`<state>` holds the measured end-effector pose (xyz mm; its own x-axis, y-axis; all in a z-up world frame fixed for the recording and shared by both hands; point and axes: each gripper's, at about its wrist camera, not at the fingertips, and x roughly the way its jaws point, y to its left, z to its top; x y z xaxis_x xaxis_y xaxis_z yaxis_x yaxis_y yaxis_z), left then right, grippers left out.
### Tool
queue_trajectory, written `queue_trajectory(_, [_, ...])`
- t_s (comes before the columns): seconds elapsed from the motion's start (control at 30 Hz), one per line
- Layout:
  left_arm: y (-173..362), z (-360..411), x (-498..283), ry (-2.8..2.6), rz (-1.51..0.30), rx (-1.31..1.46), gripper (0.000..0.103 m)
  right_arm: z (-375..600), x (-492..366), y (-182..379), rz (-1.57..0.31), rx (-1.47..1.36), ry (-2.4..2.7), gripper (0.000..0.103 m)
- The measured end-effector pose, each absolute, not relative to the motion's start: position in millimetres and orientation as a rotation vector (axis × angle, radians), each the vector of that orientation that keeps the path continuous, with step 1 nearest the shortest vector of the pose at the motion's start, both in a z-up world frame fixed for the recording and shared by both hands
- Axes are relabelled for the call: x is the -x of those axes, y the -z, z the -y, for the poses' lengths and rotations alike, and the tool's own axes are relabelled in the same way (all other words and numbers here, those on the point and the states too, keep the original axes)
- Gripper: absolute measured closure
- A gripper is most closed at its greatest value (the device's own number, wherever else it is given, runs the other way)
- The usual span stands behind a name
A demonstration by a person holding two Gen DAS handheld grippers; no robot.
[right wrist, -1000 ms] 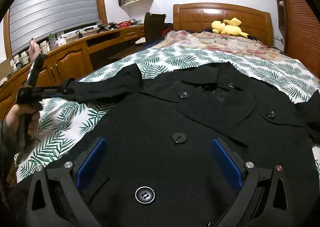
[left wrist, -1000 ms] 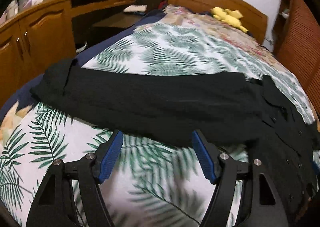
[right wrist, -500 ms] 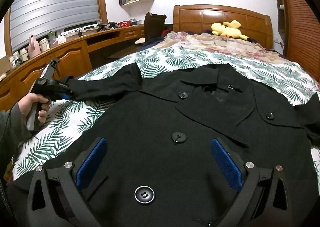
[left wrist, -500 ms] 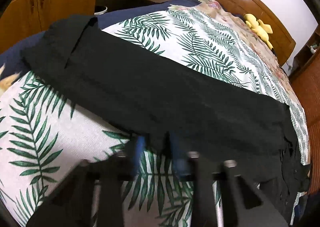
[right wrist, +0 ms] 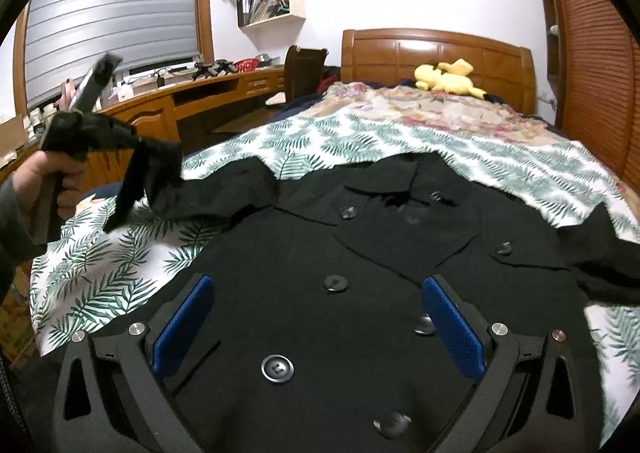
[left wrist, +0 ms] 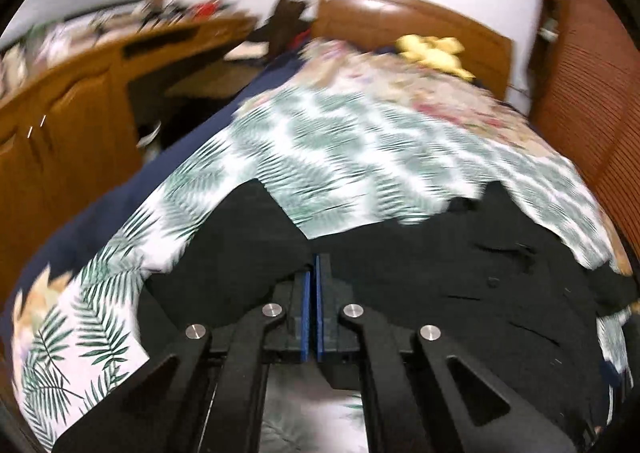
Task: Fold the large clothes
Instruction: 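Close the left gripper on the sleeve cuff, then fold the sleeve across the coat body and open the left gripper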
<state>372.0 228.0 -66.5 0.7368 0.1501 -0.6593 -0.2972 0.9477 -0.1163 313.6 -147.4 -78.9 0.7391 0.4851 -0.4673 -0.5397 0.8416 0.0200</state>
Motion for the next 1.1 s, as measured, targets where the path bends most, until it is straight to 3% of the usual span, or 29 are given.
queue_trajectory(0.27, [25.1,-116.2,-346.0,-0.084,-0.633,0.064,0.1,186.7,-291.6,69.6,-0.414,0.117,-0.473,0.0])
queue_trajectory(0.57, [39.4,-51.8,-322.8,-0.034,-0.688,-0.023,0.096,193.0,-276.0,76.8,-0.42,0.137,-0.404,0.0])
queue_trajectory(0.6, [42.5,-48.2,-317.1,-0.019,-0.691,-0.024,0.094,190.7,-273.5,77.6,-0.419,0.146,-0.4,0.0])
queue_trajectory(0.67, [47.6,-41.9,-304.4,0.0,-0.683,-0.018,0.073,188.2,-267.8,75.5,-0.417,0.165,-0.385,0.0])
queue_trajectory(0.83, [61.2,-36.4,-275.7,0.043,-0.682,0.015,0.035,189.6,-260.6,79.6,-0.445,0.165,-0.378,0.0])
queue_trajectory(1.1, [74.9,-61.1,-238.8,0.002,-0.694,0.055,0.032,188.4,-243.6,72.7,-0.466,0.177,-0.378,0.0])
